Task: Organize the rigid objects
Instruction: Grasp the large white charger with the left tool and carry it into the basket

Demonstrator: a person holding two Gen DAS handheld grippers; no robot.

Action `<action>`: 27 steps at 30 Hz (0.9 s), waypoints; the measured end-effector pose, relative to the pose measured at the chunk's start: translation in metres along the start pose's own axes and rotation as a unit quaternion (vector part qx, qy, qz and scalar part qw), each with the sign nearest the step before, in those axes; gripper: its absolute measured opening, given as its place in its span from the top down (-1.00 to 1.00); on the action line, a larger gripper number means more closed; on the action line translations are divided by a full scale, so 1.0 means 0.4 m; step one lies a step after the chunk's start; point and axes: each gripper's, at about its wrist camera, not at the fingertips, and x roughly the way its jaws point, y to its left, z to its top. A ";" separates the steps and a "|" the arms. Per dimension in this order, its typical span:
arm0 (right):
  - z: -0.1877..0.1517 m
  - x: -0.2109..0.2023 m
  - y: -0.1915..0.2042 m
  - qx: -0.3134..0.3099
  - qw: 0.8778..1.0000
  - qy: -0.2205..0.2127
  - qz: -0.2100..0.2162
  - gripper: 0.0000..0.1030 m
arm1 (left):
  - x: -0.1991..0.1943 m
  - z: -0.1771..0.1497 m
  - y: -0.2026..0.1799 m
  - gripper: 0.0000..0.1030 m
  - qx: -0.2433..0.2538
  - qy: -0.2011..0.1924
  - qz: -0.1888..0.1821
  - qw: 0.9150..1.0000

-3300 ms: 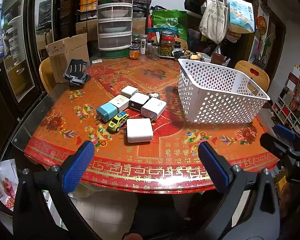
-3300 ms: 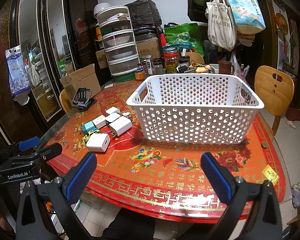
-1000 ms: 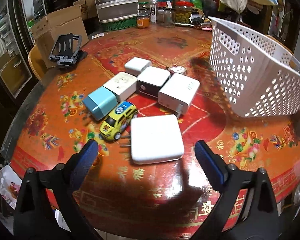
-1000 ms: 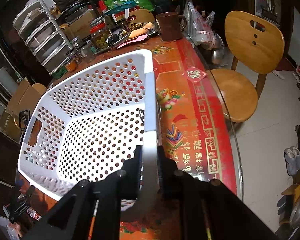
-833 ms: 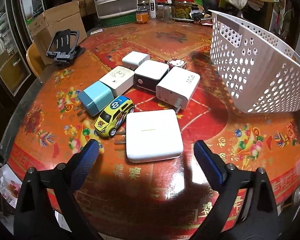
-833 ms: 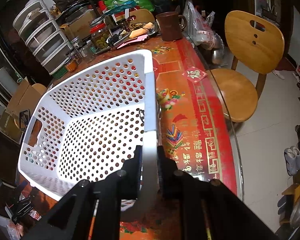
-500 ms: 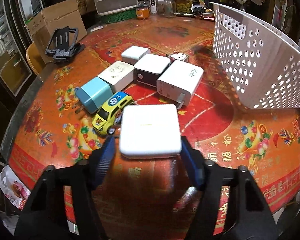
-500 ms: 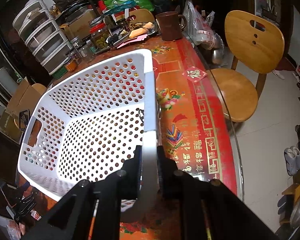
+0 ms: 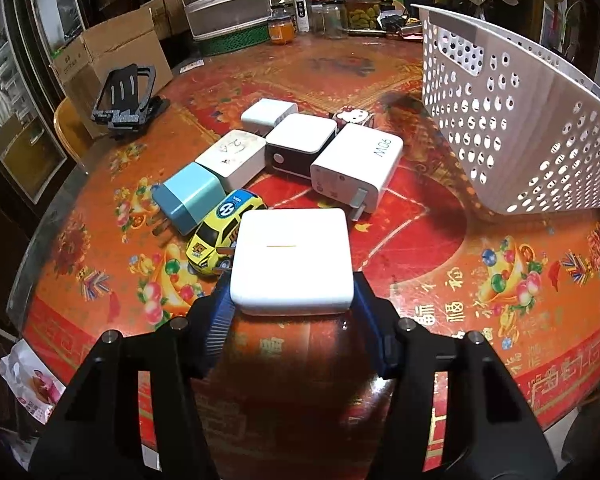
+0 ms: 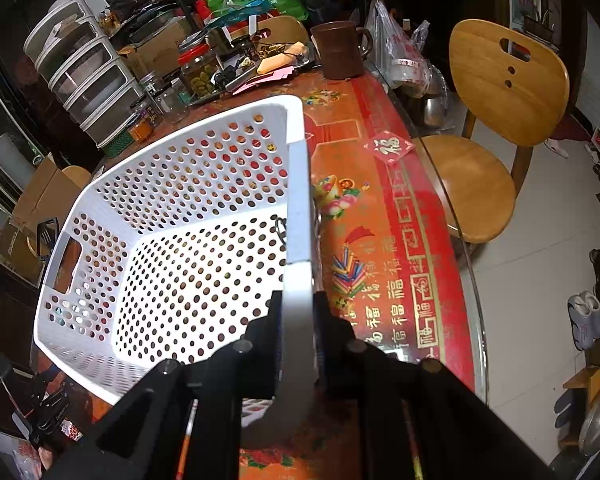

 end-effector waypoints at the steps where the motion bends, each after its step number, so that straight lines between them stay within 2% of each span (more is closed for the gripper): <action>1: -0.001 0.001 -0.001 0.000 1.000 0.000 0.000 0.76 | -0.004 0.000 0.001 -0.04 -0.001 -0.003 0.000 1.000; 10: 0.001 0.006 0.001 0.000 1.000 0.002 0.000 0.76 | -0.073 0.035 0.003 -0.04 0.010 -0.037 0.013 0.999; 16: 0.002 0.008 -0.002 0.002 1.000 0.003 0.002 0.76 | -0.148 0.135 -0.001 -0.04 0.043 -0.084 0.032 0.995; 19: 0.002 0.008 -0.002 0.002 1.000 0.003 0.002 0.76 | -0.194 0.204 -0.018 -0.04 0.067 -0.122 0.040 0.990; 21: 0.004 0.009 -0.002 0.002 1.000 0.003 0.001 0.76 | -0.218 0.252 -0.035 -0.04 0.084 -0.138 0.028 0.986; 25: 0.007 0.015 -0.004 0.005 1.000 0.004 0.001 0.76 | -0.251 0.326 -0.102 -0.04 0.141 -0.176 0.018 0.974; 27: 0.008 0.019 -0.008 0.007 1.000 0.006 0.001 0.76 | -0.256 0.359 -0.130 -0.04 0.162 -0.180 -0.004 0.970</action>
